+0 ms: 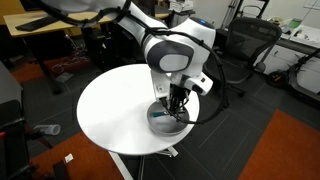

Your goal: Put the marker on the table

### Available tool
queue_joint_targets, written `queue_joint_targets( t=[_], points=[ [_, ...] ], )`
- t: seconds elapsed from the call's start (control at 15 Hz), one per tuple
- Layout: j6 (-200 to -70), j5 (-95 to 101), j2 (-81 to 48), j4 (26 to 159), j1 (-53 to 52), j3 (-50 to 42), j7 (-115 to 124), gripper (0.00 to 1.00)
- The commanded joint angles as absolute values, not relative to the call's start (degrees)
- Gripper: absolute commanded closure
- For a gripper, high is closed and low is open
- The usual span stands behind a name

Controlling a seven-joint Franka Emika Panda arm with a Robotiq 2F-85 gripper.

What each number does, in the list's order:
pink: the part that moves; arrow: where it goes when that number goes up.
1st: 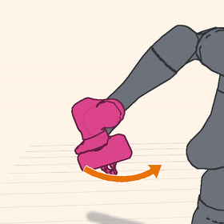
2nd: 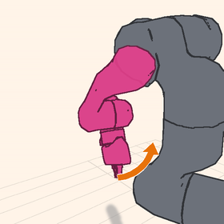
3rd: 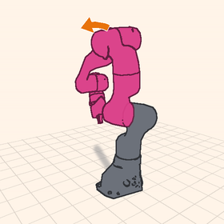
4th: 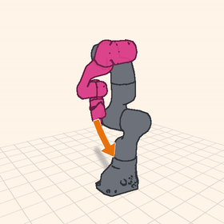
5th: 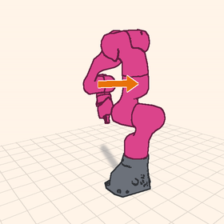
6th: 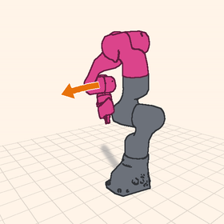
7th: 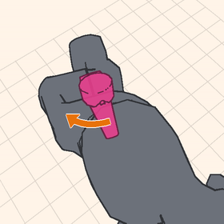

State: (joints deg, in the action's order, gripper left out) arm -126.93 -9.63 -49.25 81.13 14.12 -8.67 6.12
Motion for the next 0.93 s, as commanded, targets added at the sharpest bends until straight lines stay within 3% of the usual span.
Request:
queue_joint_targets(
  t=[0.0, 0.87],
  points=[
    [-129.79, -6.76, -39.71, 91.52, 11.35, -10.05, 7.96, 0.95],
    [-138.87, 3.11, -17.27, 121.22, 4.1, -9.32, 7.95, 0.95]
  ],
)
